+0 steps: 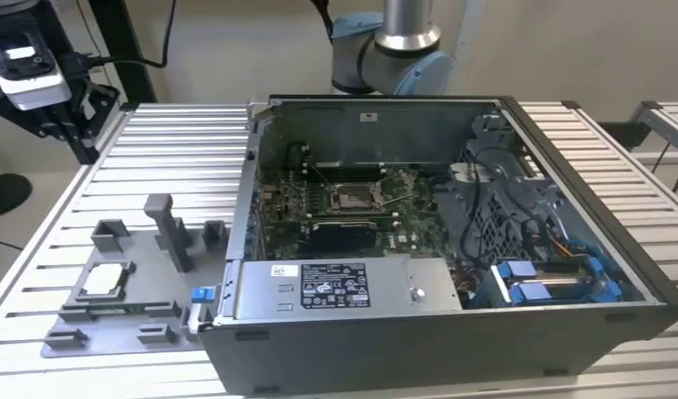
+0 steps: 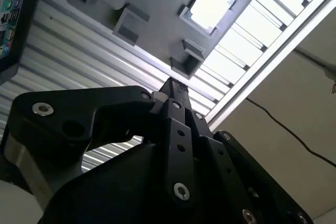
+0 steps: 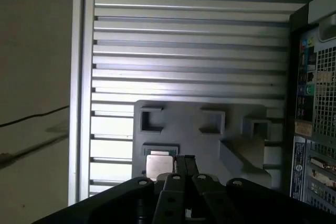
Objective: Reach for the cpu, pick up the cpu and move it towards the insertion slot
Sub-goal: 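Reach for the cpu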
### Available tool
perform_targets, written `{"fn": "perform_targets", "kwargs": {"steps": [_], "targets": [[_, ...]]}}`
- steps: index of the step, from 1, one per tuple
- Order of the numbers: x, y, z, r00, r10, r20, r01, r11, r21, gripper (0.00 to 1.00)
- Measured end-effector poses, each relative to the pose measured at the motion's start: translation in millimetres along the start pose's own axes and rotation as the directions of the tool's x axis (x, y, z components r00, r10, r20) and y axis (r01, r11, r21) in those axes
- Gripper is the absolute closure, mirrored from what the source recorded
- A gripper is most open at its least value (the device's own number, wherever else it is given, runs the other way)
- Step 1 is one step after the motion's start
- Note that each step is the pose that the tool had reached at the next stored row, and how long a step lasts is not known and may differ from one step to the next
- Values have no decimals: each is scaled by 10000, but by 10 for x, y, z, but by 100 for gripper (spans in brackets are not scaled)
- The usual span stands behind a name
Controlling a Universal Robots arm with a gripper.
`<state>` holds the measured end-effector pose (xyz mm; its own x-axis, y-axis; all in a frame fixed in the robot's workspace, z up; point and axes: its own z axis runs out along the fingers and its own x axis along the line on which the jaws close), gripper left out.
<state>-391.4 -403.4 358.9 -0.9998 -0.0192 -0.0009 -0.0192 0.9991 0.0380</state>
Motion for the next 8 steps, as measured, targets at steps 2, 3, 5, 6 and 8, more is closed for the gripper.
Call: {"fn": "perform_targets", "kwargs": {"steps": [2,3,5,6,8], "targets": [[27,-29,2,10000,-7,56,7,10000,0,100],[45,-50,3,10000,-10,91,10,10000,0,100],[79,-110,4,9999,-13,143,13,10000,0,100],[91,-142,4,9999,-13,152,13,10000,-1,100],[106,-204,11,9999,-13,154,13,10000,-1,100]]}}
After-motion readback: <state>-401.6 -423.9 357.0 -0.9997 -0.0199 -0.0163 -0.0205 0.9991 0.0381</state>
